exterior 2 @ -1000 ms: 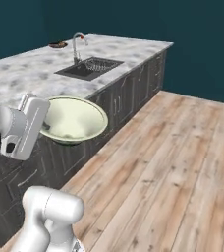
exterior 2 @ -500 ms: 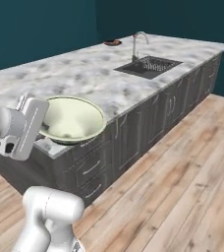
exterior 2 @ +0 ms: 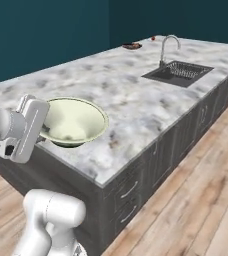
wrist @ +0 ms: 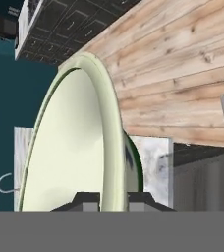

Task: Take the smaller bowl and place it next to the appetizer plate on the dining counter , and place the larger bowl next to the plate with cooked food.

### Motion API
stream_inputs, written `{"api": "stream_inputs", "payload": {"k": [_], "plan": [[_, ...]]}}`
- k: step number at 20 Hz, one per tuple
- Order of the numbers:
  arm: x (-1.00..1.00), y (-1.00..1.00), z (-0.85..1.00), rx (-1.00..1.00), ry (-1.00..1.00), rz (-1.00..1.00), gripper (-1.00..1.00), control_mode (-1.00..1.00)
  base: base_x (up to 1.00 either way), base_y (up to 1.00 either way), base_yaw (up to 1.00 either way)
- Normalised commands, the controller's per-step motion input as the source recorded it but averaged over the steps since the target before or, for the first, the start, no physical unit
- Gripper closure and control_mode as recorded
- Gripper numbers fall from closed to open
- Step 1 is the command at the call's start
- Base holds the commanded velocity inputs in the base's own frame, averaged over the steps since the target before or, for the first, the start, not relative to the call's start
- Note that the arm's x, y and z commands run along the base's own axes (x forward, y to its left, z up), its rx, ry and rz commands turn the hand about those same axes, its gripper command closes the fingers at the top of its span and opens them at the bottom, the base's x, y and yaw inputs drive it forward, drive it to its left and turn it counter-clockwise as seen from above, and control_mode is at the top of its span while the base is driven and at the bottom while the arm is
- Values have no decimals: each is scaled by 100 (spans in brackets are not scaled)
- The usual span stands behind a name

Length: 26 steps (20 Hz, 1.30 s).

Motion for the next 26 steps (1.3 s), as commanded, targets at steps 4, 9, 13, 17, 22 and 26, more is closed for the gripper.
{"api": "stream_inputs", "payload": {"k": [4,9,13,17,22,26], "plan": [[0,0,0,0,0,0,100,100,37,100,-11],[0,0,0,0,0,0,100,100,36,100,-20],[0,0,0,0,0,0,100,100,35,100,-20],[0,0,0,0,0,0,100,100,37,100,-20],[0,0,0,0,0,0,100,100,39,100,-22],[0,0,0,0,0,0,100,100,34,100,-20]]}}
